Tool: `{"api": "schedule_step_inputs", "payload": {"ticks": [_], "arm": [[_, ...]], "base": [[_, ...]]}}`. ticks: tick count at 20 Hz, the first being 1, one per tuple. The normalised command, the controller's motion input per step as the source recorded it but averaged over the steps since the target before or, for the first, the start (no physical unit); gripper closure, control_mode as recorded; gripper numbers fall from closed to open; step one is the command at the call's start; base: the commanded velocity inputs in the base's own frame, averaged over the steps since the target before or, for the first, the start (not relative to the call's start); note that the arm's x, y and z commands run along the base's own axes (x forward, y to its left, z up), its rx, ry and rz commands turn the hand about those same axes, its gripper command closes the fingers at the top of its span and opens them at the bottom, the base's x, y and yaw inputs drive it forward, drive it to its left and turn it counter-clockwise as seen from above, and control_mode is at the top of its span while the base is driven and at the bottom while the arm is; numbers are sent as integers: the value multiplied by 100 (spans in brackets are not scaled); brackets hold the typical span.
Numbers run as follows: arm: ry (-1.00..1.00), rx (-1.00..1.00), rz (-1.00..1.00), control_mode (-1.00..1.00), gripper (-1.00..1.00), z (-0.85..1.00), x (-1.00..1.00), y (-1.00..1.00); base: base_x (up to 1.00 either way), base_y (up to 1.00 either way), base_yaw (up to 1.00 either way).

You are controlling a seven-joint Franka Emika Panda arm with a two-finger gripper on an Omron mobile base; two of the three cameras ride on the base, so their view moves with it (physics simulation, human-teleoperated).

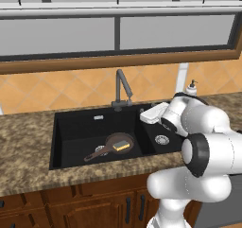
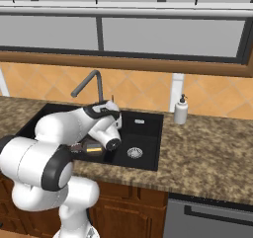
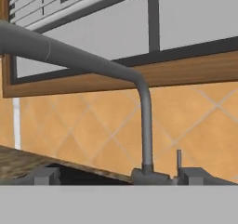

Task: Pick the pan and sponge and place them into the sink. Then turn on the water.

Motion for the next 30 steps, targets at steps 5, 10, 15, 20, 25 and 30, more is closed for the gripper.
{"api": "schedule_step_inputs", "payload": {"ticks": [5,10,15,20,25,30], "arm": [[-18,14,0,-100,-100,23,0,0],[-8,7,-3,-100,-100,9,6,0],[0,0,-5,-100,-100,2,10,0],[0,0,0,-100,-100,0,12,0],[1,0,0,-100,-100,0,32,0],[0,0,0,-100,-100,0,35,0]], "base": [[0,0,0],[0,0,0],[0,0,0],[0,0,0],[0,0,0],[0,0,0]]}}
